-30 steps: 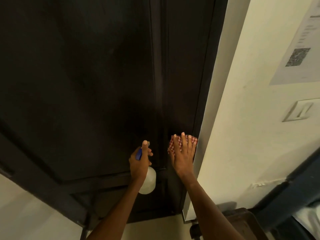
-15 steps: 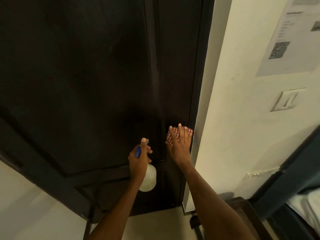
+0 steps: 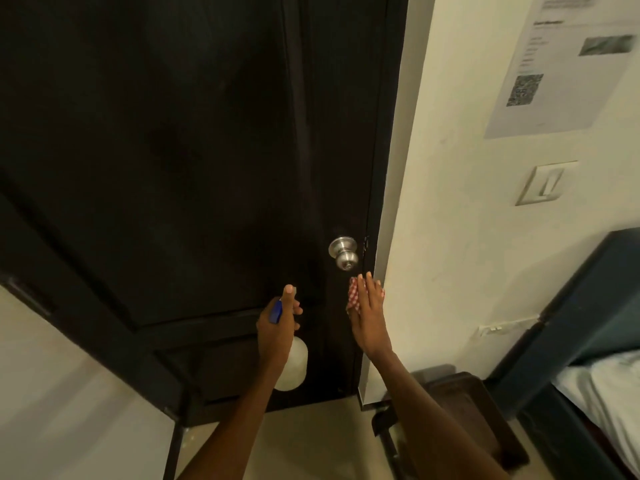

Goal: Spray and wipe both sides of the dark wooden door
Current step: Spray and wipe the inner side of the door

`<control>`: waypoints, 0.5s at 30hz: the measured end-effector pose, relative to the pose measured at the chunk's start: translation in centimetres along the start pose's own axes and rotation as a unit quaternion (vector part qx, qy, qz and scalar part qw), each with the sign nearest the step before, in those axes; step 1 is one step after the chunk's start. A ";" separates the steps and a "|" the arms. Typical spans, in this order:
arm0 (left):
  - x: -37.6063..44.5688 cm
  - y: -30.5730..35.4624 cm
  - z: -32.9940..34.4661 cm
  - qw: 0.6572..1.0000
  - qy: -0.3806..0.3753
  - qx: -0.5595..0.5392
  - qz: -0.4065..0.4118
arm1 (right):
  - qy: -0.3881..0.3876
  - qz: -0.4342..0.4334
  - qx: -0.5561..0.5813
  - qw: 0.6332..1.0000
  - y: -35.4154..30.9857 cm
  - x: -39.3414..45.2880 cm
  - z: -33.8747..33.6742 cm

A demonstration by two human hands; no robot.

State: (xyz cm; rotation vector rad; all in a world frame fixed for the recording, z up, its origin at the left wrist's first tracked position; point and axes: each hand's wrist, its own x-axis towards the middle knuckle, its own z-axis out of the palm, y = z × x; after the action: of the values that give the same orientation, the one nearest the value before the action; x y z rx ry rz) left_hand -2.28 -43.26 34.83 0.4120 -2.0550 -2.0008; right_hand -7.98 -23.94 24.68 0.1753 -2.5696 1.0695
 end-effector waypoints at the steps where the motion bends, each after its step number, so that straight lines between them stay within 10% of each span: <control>1: -0.4 -0.4 0.3 1.000 -0.012 0.005 -0.011 | -0.006 0.008 0.012 1.000 0.7 -1.3 -0.3; 15: -5.0 -5.2 9.6 0.975 -0.121 0.185 -0.037 | -0.024 0.184 -0.029 0.982 9.9 -13.7 -7.7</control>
State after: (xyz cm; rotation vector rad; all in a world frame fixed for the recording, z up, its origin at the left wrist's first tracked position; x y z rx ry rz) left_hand -0.94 -32.65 29.49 0.3284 -2.6135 -1.7765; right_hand 4.50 -11.79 18.16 -0.3045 -2.7397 1.1220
